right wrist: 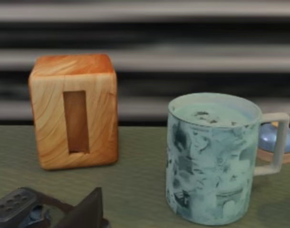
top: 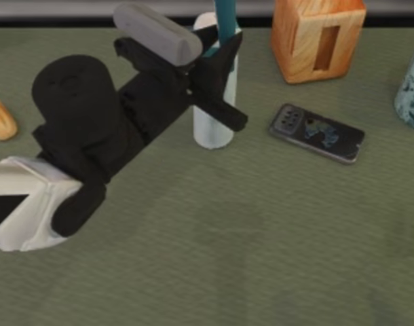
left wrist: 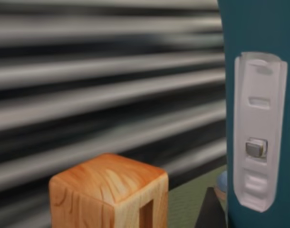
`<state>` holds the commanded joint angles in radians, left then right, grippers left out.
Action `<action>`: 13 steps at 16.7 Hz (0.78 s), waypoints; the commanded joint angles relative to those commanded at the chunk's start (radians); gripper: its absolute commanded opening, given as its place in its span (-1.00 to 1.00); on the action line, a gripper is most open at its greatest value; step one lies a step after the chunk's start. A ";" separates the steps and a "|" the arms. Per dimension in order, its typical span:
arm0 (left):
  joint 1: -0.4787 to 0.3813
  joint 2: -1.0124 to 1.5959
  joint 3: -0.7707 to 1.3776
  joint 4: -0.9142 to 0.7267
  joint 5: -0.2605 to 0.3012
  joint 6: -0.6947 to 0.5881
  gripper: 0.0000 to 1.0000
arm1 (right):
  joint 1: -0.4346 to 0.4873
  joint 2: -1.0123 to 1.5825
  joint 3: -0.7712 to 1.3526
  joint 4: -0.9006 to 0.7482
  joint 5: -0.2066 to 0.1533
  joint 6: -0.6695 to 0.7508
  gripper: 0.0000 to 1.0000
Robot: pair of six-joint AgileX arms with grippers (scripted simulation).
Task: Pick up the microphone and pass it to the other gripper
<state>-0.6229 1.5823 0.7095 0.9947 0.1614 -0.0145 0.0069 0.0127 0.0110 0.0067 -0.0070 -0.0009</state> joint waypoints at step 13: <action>0.000 0.000 0.000 0.000 0.000 0.000 -1.00 | 0.315 0.875 0.515 0.302 -0.318 -0.042 1.00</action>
<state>-0.6229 1.5823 0.7095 0.9947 0.1614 -0.0145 0.3219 0.8872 0.5257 0.3083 -0.3248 -0.0430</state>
